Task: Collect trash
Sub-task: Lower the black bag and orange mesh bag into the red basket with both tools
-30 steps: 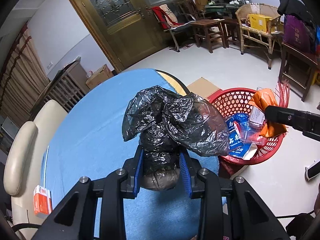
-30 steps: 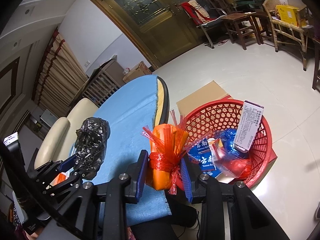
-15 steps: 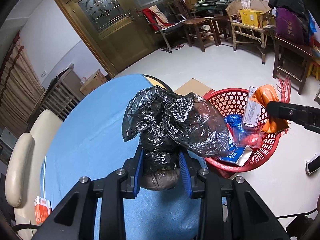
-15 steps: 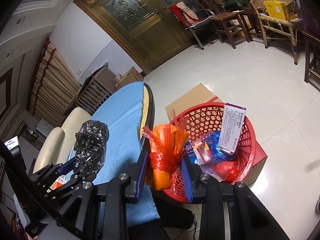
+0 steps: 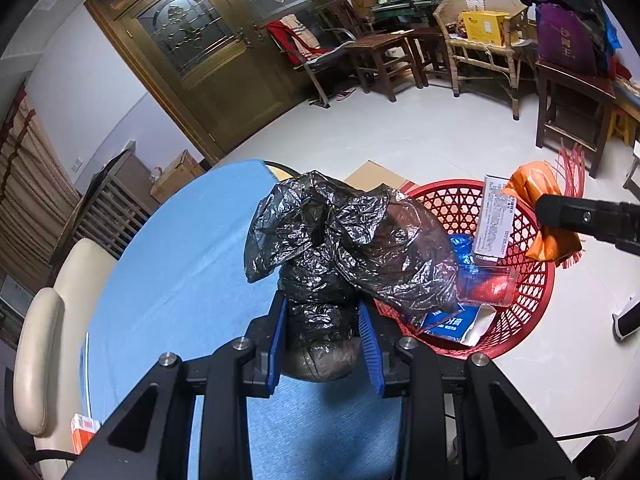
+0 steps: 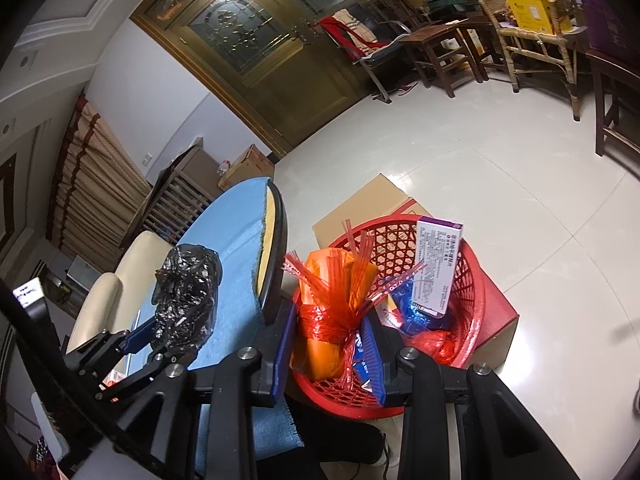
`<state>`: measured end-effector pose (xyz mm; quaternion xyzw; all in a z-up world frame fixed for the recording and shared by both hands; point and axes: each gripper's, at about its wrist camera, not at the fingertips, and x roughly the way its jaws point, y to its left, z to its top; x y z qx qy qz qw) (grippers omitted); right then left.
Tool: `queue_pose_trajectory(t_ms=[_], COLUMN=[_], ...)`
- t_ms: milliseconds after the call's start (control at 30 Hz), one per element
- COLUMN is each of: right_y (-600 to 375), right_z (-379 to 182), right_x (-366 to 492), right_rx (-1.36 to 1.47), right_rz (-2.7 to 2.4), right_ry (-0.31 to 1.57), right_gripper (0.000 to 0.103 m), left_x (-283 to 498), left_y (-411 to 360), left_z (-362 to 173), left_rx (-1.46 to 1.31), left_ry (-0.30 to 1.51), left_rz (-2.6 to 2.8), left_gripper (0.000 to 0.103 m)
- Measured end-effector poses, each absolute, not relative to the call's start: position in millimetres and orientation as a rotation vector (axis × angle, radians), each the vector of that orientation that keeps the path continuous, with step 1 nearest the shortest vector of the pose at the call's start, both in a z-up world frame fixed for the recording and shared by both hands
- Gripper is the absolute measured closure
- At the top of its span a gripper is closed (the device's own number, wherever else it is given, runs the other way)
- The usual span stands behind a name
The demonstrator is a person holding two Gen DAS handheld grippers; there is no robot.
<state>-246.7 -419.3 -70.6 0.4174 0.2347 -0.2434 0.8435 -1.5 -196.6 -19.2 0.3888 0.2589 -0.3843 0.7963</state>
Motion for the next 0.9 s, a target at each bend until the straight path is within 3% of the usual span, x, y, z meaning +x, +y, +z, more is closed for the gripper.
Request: queue_pose_trajectory(t_ms=[900], right_y=[-443], right_z=[-87], right_x=[-251], right_rx=[0.940], right_rz=[-0.552], right_ry=[0.507], right_gripper=[0.068], left_x=[18], left_y=[-214], left_z=[-19], left_rx=[0.884], left_ry=[0.588], left_rz=[-0.888], left_gripper=[0.066])
